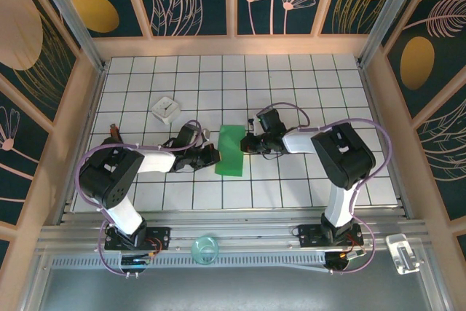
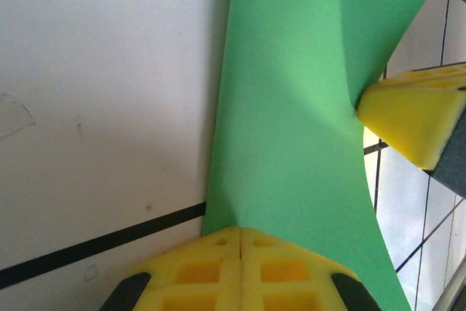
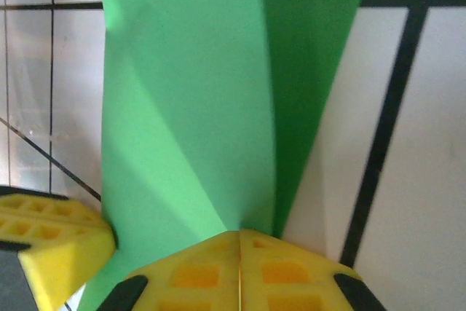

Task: Fold a paper plane with a square sheet of paper (pick it up from the middle)
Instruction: First fold in half a square sheet of paper at the center of the table.

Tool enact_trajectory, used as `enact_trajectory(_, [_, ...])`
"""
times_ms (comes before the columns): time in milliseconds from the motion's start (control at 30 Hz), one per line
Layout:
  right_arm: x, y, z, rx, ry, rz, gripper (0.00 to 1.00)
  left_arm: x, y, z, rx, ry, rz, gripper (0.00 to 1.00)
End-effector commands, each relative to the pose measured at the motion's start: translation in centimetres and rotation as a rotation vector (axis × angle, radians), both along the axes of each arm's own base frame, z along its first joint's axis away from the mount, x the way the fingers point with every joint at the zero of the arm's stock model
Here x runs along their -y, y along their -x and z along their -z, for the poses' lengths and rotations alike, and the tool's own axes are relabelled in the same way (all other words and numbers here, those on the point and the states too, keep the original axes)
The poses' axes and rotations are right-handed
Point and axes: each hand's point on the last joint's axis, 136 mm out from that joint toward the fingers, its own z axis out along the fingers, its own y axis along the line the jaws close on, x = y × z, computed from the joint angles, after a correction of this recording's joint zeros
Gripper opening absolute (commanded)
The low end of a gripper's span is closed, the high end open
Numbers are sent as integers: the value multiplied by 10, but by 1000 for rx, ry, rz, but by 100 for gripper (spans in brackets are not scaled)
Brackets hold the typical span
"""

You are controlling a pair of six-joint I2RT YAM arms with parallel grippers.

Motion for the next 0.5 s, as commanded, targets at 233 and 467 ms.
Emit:
enact_trajectory(233, [-28,-17,-82,117,-172,-34,15,-33,37,49,-163,-200,53,0])
enact_trajectory(467, [-62,-17,-67,52,-211,-62,0,-33,36,50,-158,-205,65,0])
